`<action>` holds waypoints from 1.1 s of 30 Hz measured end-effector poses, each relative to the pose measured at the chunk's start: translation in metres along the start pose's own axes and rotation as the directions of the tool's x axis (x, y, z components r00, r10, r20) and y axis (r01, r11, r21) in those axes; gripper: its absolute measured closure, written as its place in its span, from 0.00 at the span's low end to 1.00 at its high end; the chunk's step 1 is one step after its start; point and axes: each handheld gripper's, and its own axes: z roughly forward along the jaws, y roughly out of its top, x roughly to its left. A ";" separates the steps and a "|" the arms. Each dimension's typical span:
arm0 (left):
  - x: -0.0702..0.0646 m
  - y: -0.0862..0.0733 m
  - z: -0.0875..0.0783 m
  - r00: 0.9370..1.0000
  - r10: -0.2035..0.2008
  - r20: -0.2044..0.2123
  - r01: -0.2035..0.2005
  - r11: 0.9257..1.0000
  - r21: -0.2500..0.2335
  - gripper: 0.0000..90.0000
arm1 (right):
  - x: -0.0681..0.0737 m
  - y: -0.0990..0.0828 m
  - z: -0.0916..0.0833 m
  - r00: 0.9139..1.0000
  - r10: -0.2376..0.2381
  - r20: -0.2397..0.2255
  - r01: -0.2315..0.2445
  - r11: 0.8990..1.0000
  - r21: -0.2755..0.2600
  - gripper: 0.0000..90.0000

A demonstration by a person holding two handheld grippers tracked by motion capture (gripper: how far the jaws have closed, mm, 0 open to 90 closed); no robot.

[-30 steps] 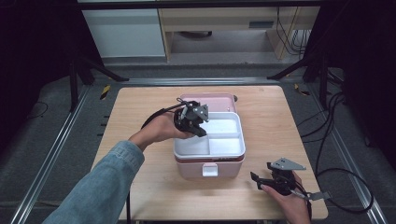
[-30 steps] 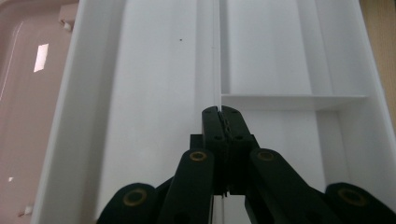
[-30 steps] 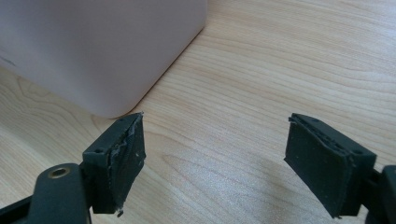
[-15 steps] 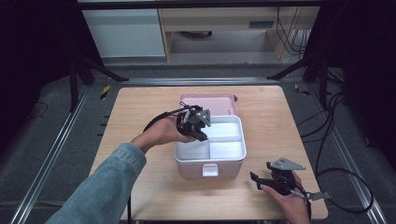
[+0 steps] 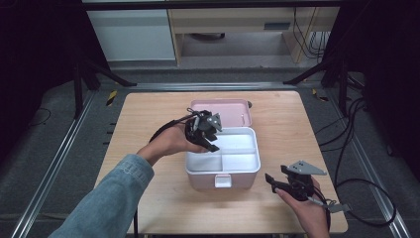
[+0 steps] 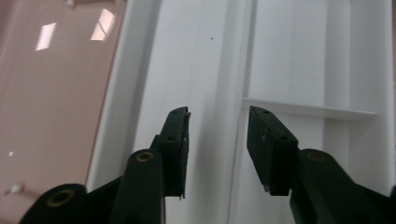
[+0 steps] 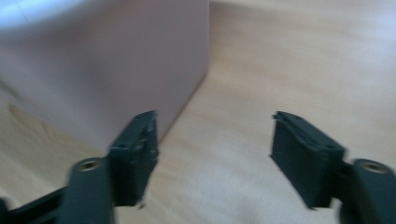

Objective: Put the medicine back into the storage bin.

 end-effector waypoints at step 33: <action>0.074 -0.048 -0.029 0.789 -0.536 -0.300 0.459 0.839 -0.290 0.22 | -0.031 0.221 0.082 0.996 -0.074 0.049 0.071 0.996 0.058 0.72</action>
